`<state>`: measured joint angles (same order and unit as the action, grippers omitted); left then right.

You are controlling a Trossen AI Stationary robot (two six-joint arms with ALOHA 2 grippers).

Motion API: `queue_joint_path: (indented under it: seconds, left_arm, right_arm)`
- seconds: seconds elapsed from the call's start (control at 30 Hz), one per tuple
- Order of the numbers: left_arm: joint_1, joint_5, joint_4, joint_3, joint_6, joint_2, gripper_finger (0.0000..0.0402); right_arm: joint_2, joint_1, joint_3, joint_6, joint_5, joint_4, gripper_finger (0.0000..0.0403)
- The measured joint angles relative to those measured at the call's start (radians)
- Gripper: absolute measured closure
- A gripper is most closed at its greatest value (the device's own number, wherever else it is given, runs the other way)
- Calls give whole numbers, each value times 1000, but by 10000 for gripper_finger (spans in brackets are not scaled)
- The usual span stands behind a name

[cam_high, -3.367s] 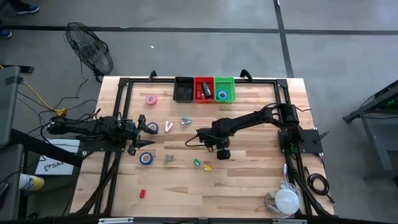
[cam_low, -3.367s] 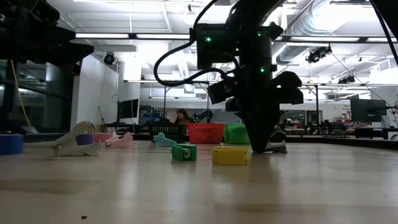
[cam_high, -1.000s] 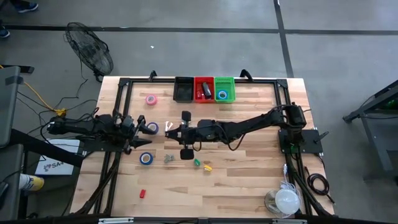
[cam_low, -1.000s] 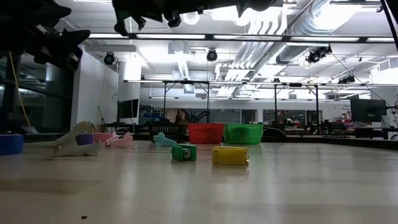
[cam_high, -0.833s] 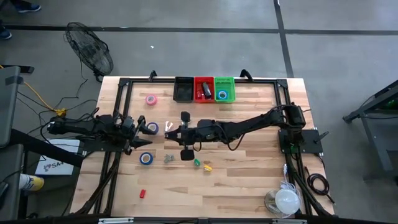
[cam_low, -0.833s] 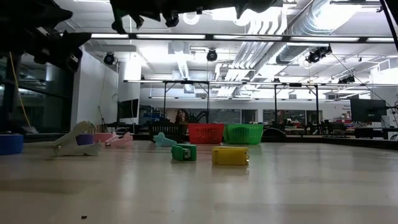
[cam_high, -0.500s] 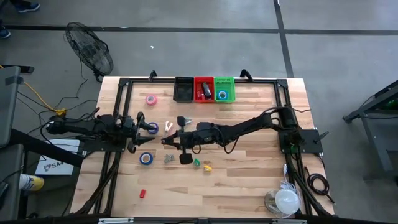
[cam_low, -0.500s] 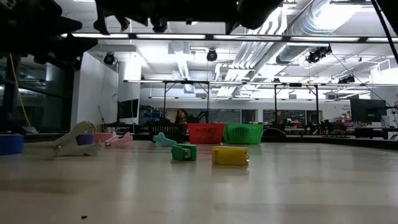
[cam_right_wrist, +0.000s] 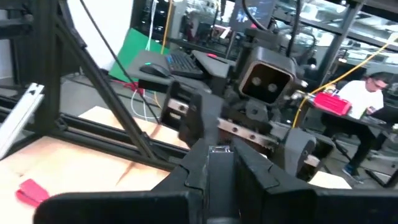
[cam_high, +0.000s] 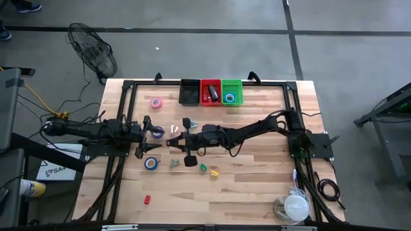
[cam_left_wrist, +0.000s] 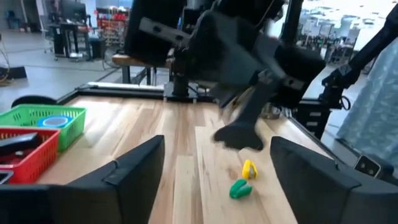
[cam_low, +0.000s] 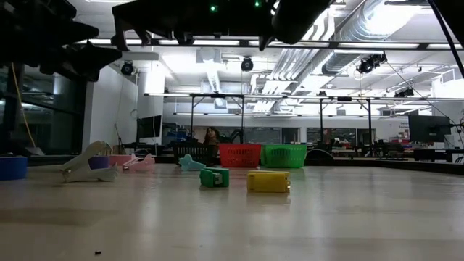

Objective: Pick and place Stapler, Stapler remover, tape
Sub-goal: Put the black staple remover into the black bin

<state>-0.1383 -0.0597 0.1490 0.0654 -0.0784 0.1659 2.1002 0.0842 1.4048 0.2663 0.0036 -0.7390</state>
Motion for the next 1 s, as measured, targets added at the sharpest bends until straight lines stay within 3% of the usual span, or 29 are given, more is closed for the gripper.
queue_joint_path:
  seconds: [0.2,1.0]
  left_arm:
    - [0,-6,60,0,23,53,96]
    - [0,-64,420,0,29,371,95]
  right_arm:
    - [0,-5,0,4,63,-4,367]
    - [0,-15,0,-30,70,6,367]
